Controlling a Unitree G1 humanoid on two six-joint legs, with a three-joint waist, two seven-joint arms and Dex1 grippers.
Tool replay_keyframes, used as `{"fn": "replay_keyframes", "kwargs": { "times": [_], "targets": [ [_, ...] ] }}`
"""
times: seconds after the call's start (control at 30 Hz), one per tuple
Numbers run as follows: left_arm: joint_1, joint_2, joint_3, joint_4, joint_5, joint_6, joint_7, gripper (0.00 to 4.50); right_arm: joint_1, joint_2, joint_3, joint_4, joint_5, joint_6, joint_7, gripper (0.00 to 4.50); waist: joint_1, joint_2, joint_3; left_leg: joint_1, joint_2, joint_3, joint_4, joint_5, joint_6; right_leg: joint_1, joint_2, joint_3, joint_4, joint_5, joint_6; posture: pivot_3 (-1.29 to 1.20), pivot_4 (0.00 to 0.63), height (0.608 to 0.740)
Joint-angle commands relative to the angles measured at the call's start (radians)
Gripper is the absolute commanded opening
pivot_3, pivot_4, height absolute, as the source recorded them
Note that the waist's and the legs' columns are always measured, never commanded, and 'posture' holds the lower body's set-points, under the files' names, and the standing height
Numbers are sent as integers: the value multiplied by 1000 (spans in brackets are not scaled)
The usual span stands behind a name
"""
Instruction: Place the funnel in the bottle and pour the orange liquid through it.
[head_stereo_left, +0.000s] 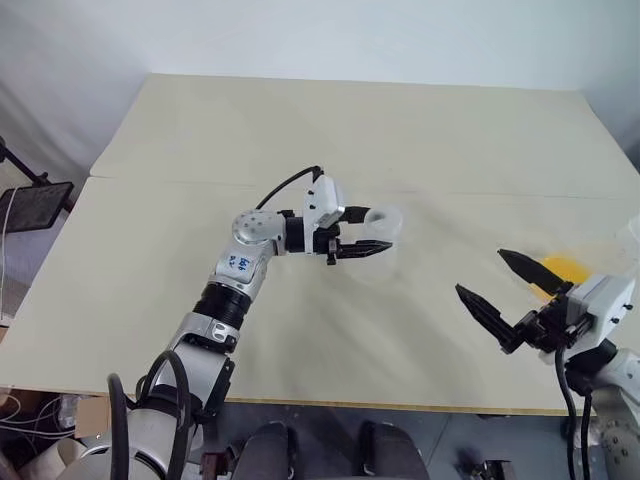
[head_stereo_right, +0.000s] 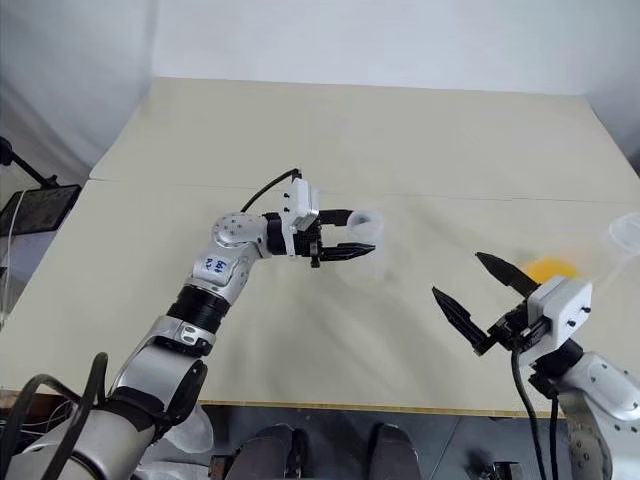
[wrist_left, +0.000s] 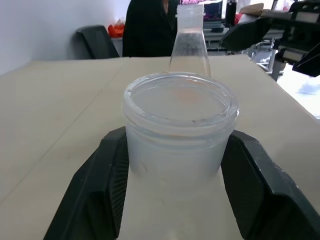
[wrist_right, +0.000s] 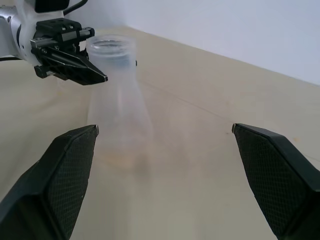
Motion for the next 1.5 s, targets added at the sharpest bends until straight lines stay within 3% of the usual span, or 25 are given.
{"fn": "replay_keyframes", "kwargs": {
  "times": [0.03,0.1,0.13,0.63,0.9,1.1,1.23,1.37,1.5],
  "targets": [
    [-17,-5,23,-50,-31,18,-36,3675,-4,0,20,-40,10,-13,-8,4500,0,0,0,0,0,0,0,0,0,0,0,0,0,0,0,0,150,740],
    [-9,6,39,-59,-35,15,-34,4348,-22,-14,46,-31,8,-10,5,4500,0,0,0,0,0,0,0,0,0,0,0,0,0,0,0,0,150,740],
    [-4,13,47,-64,-39,19,-34,4463,-34,-20,54,-27,9,-7,8,4500,-2,0,0,0,0,0,0,0,0,0,0,0,1,0,0,0,150,740],
    [89,188,188,-219,-85,8,-68,4463,-228,-45,161,118,14,-4,81,4500,-3,0,0,0,1,0,1,0,0,-2,0,0,4,0,0,0,150,740],
    [129,210,183,-251,-72,46,-44,4463,-334,-39,209,184,17,3,112,4500,-2,0,0,0,0,-1,1,0,0,-2,0,0,4,0,0,0,150,740],
    [210,264,217,-329,-93,62,-32,4463,-333,-44,206,193,20,8,131,4500,-4,0,0,0,1,0,1,0,0,-4,0,0,7,0,0,0,150,740],
    [238,287,265,-381,-114,97,16,4463,-345,-37,213,196,23,13,137,4500,-4,0,0,-1,1,0,1,0,0,-4,0,0,7,0,0,0,150,740],
    [352,370,425,-496,-169,170,135,4463,-391,-38,245,225,23,7,185,4500,-19,0,0,0,2,-1,1,0,0,-5,-1,1,7,0,0,0,150,740],
    [427,381,459,-571,-169,189,211,4463,-437,-30,265,284,13,0,213,4500,-24,0,0,0,1,-7,0,0,0,-5,-1,0,9,0,0,0,150,740]
  ]
}}
